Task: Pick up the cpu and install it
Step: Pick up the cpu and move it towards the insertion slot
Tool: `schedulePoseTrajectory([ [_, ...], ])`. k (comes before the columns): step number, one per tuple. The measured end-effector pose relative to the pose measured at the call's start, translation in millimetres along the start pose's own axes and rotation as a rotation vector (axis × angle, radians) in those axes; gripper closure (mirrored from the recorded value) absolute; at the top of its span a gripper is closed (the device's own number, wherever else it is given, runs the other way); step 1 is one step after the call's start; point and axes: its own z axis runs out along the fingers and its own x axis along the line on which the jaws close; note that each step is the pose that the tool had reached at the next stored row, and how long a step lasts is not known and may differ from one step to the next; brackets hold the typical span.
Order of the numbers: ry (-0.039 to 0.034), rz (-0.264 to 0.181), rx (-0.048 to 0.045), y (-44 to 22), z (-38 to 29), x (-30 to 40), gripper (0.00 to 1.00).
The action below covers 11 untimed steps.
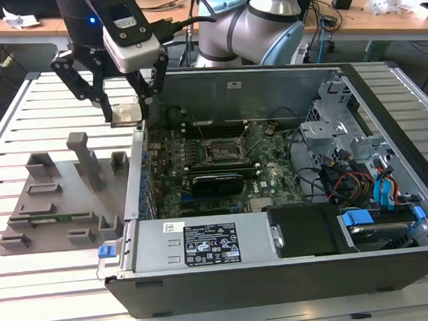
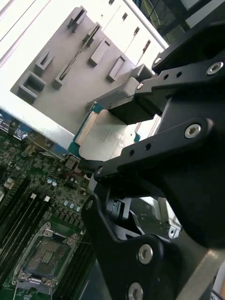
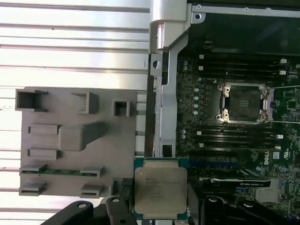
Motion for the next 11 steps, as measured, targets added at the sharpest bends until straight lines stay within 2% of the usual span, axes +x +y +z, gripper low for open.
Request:
schedulePoseTrajectory([
  [4,0.0025,0.000,0.0000,1.7,5.3,-7.0,0.45],
  [11,0.0078,0.000,-0.0002,7.8,10.2,-32.8,0.45],
])
